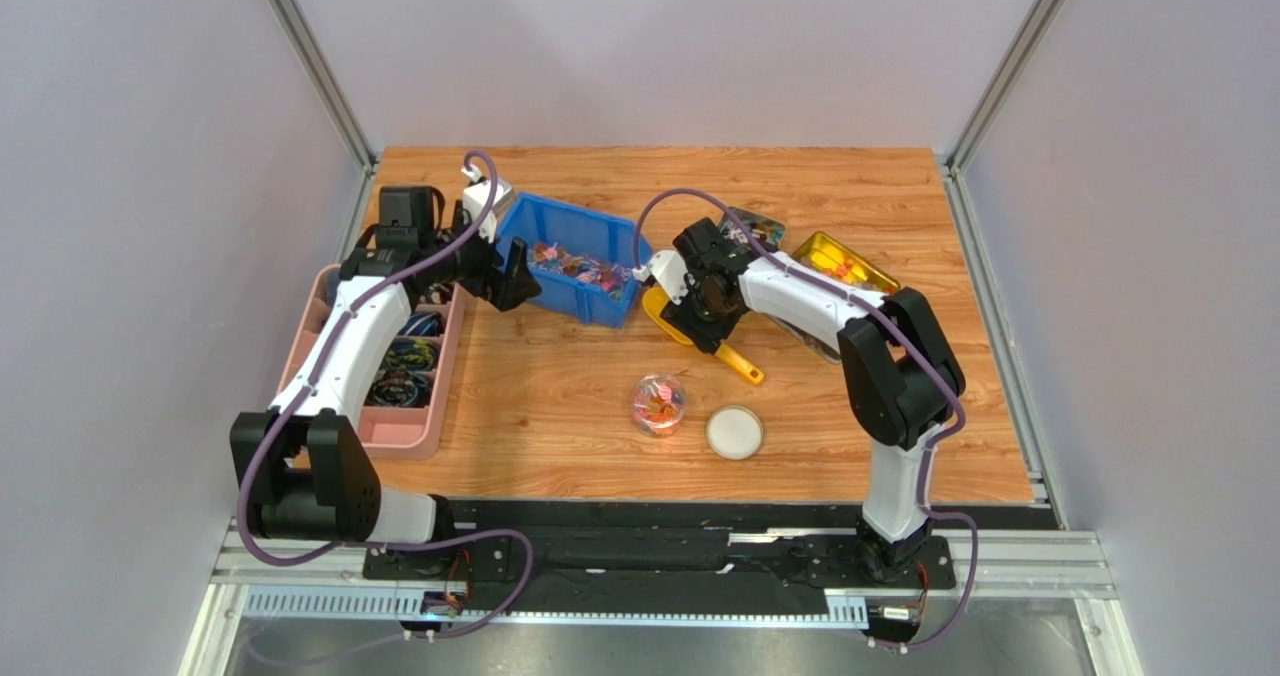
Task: Pack the candies
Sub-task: Place the spatula at the center of the board.
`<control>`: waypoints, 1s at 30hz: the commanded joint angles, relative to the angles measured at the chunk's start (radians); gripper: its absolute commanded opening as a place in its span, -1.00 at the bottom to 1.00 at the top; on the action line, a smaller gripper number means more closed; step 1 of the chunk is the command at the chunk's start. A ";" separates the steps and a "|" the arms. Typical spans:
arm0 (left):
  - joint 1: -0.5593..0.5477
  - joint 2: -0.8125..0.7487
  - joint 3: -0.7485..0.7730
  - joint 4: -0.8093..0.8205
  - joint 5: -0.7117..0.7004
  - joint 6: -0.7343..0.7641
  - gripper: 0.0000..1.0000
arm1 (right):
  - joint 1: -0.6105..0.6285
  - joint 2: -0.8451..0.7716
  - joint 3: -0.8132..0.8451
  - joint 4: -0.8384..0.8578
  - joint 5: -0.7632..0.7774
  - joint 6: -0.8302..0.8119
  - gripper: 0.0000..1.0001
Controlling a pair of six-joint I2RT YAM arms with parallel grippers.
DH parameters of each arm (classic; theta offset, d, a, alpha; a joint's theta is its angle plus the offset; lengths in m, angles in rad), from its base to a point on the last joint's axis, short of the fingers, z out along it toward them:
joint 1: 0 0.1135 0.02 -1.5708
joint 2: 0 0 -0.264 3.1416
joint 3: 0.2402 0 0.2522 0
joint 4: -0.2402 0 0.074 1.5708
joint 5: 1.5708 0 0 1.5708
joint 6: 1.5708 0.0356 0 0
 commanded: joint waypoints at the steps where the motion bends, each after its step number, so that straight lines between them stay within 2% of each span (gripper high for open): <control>1: 0.006 -0.039 -0.012 0.016 0.068 0.062 0.98 | -0.017 -0.092 0.047 -0.024 -0.009 -0.003 -0.03; 7: 0.006 -0.082 -0.036 -0.009 0.087 0.109 0.98 | -0.026 -0.207 0.090 -0.126 -0.026 -0.012 -0.03; 11: 0.006 -0.122 -0.068 -0.012 0.075 0.140 0.98 | -0.021 -0.320 0.036 -0.208 -0.061 -0.065 -0.05; 19: 0.006 -0.191 -0.118 -0.043 0.061 0.191 0.98 | 0.008 -0.535 -0.214 -0.238 -0.095 -0.152 -0.06; 24: 0.006 -0.262 -0.127 -0.076 0.033 0.226 0.98 | 0.089 -0.589 -0.384 -0.202 -0.026 -0.169 -0.08; 30: 0.006 -0.302 -0.145 -0.095 0.042 0.214 0.98 | 0.192 -0.574 -0.484 -0.142 -0.028 -0.149 -0.10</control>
